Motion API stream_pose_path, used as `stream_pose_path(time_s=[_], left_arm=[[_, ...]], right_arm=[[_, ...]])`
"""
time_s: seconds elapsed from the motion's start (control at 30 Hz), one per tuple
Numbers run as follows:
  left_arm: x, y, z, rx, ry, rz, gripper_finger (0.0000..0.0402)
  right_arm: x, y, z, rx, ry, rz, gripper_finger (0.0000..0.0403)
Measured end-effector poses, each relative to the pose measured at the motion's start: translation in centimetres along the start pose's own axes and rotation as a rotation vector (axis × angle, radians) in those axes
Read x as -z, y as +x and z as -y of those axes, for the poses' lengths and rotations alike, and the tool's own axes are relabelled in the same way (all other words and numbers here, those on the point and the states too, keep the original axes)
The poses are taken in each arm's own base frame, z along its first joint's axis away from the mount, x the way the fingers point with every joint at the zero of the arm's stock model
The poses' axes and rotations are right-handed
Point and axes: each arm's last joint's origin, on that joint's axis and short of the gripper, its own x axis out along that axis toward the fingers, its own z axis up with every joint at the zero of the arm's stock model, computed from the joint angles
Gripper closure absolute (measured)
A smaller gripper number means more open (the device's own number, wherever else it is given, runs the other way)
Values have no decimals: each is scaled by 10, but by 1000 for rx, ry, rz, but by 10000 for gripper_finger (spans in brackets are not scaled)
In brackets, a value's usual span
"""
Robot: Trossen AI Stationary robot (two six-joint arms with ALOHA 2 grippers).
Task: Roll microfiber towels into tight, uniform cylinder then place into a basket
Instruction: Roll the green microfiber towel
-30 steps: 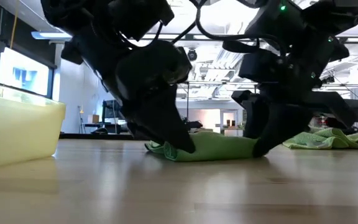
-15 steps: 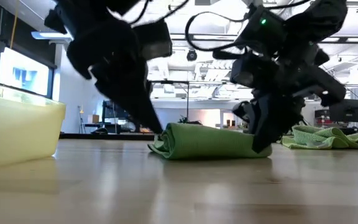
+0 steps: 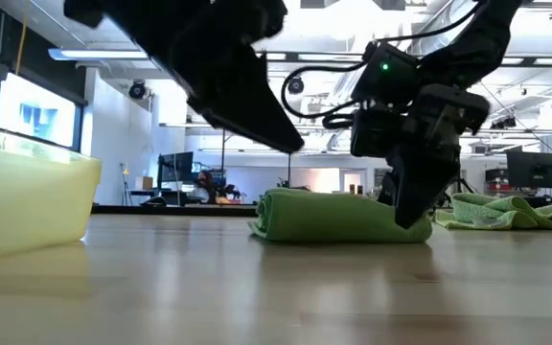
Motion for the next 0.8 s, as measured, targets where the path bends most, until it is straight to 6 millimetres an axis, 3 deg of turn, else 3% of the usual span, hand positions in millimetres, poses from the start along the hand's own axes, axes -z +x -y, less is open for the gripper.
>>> stream_pose_path(time_s=[0.3, 0.63, 0.8], left_arm=[[19, 25, 3, -114, 27, -18, 279], [36, 48, -5, -116, 105, -104, 279], [39, 54, -13, -63, -26, -155, 286]], right_arm=[[-3, -6, 10, -11, 79, 19, 393], [-5, -7, 11, -9, 77, 33, 393], [-5, -7, 11, -8, 30, 32, 389]])
